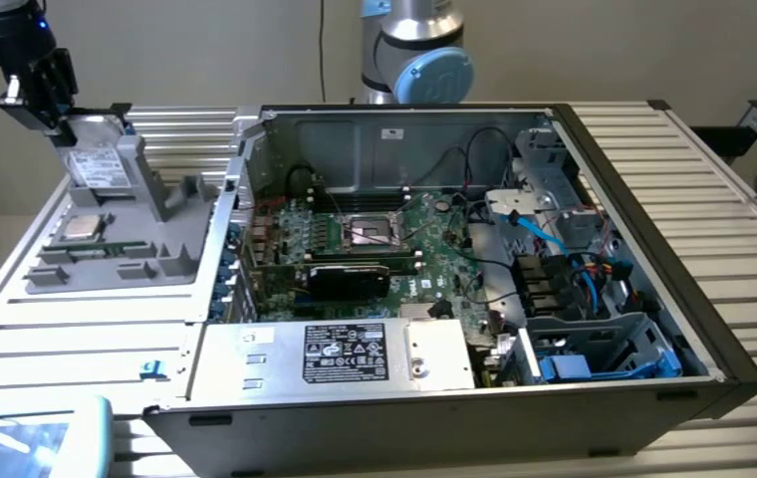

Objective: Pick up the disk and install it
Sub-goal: 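Pick up the disk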

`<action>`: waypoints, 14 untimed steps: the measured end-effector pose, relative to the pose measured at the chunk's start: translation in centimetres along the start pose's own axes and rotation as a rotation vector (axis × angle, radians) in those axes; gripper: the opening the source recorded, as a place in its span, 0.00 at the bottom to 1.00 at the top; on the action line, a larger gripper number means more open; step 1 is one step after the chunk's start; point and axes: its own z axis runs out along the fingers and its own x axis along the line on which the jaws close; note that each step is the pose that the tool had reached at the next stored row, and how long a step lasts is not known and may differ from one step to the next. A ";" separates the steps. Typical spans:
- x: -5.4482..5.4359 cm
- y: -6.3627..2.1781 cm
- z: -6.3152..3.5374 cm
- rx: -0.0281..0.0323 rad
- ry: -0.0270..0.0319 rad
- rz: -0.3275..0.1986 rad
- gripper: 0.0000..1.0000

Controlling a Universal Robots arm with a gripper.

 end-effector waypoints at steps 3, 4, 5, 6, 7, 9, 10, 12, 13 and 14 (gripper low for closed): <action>0.0 0.00 -0.01 -0.0001 0.0000 0.000 0.38; 0.0 -0.01 0.00 -0.0001 0.0000 0.001 0.38; 0.0 -0.01 0.00 -0.0001 0.0000 0.002 0.38; 0.0 -0.01 0.02 0.0000 0.0000 0.003 0.38; 0.0 -0.01 0.04 0.0001 -0.0001 0.003 0.38; 0.0 -0.02 0.09 0.0002 -0.0001 0.003 0.38; 0.0 -0.02 0.09 0.0000 -0.0001 0.003 0.38; 0.0 -0.01 0.07 0.0000 -0.0001 0.003 0.38; 0.0 -0.01 -0.02 0.0002 -0.0002 0.003 0.38; 0.0 0.00 -0.15 0.0001 -0.0002 0.003 0.38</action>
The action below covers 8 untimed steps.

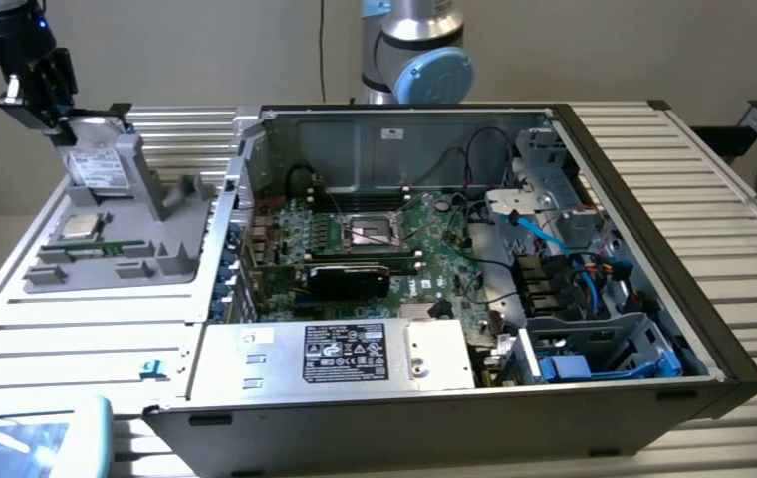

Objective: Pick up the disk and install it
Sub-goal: 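Pick up the disk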

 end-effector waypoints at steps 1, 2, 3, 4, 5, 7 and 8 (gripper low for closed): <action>0.0 0.00 -0.03 0.0002 -0.0001 0.000 0.38; 0.0 0.00 -0.04 0.0004 -0.0001 0.000 0.38; 0.0 0.00 -0.06 0.0002 -0.0001 0.000 0.38; 0.0 0.00 -0.07 0.0002 0.0000 0.000 0.38; 0.0 0.00 -0.07 0.0001 0.0000 0.000 0.38; 0.0 0.03 -0.39 -0.0006 0.0001 0.000 0.38; 0.0 0.04 -0.72 -0.0001 0.0001 0.000 0.38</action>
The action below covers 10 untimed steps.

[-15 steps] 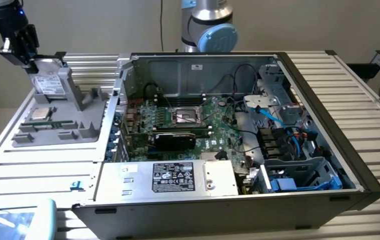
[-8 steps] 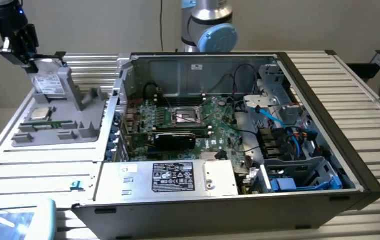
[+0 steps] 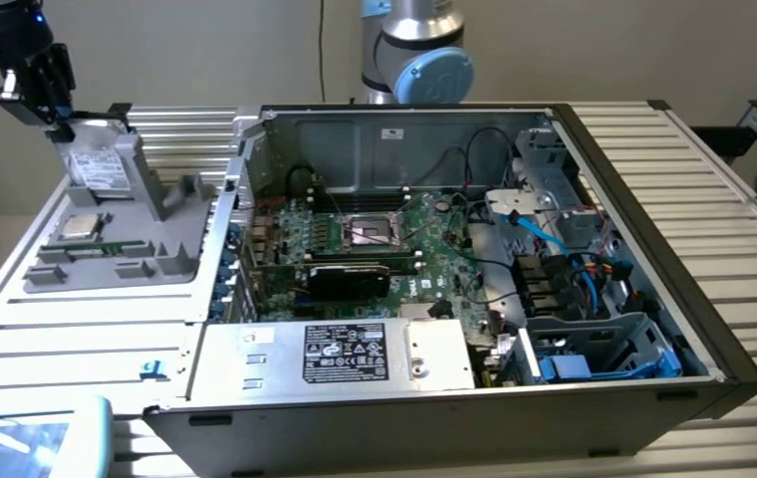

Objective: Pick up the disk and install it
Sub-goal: 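Pick up the disk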

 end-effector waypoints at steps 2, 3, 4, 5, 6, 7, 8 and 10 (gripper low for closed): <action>0.0 0.01 -0.20 0.0001 0.0006 0.000 0.38; 0.0 0.01 -0.21 0.0004 0.0009 0.000 0.38; 0.0 0.01 -0.26 0.0002 0.0014 0.000 0.38; 0.0 0.02 -0.37 0.0000 0.0019 0.000 0.38; 0.0 0.03 -0.50 0.0000 0.0024 0.000 0.38; 0.0 0.04 -0.63 0.0001 0.0031 0.000 0.38; 0.0 0.04 -0.67 0.0003 0.0037 0.000 0.38; 0.0 0.04 -0.67 0.0005 0.0052 0.000 0.38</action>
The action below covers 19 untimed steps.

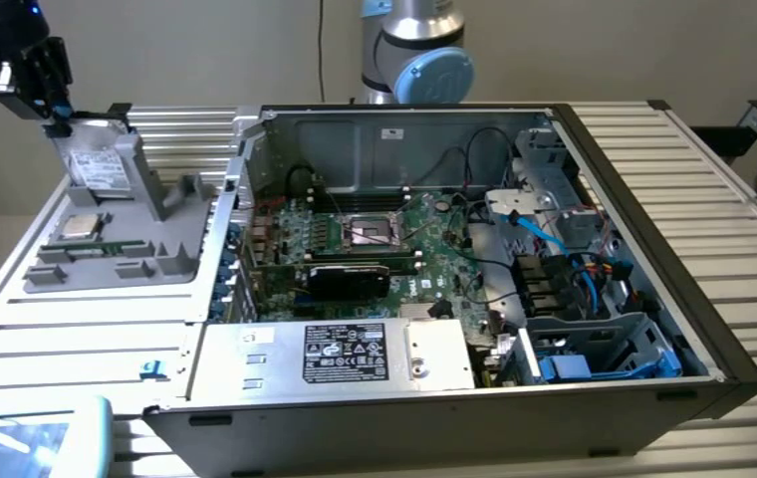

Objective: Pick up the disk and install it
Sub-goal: 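Pick up the disk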

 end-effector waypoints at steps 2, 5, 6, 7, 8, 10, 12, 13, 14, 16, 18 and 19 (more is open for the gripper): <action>0.0 0.00 0.02 -0.0002 0.0022 0.000 0.38; 0.0 -0.01 0.05 -0.0006 0.0052 0.000 0.38; 0.0 -0.01 0.06 -0.0005 0.0061 0.000 0.38; 0.0 -0.01 0.09 -0.0005 0.0067 0.000 0.38; 0.0 -0.01 0.12 -0.0002 0.0074 0.000 0.38; 0.0 -0.01 0.16 -0.0004 0.0081 0.001 0.38; 0.0 -0.02 0.26 -0.0001 0.0082 0.000 0.38; 0.0 -0.02 0.28 -0.0004 0.0083 0.000 0.38; 0.0 -0.02 0.29 -0.0005 0.0083 0.001 0.38; 0.0 -0.04 0.32 -0.0003 0.0083 0.000 0.38; 0.0 -0.06 0.36 0.0000 0.0083 0.001 0.38; 0.0 -0.07 0.40 -0.0003 0.0083 0.001 0.38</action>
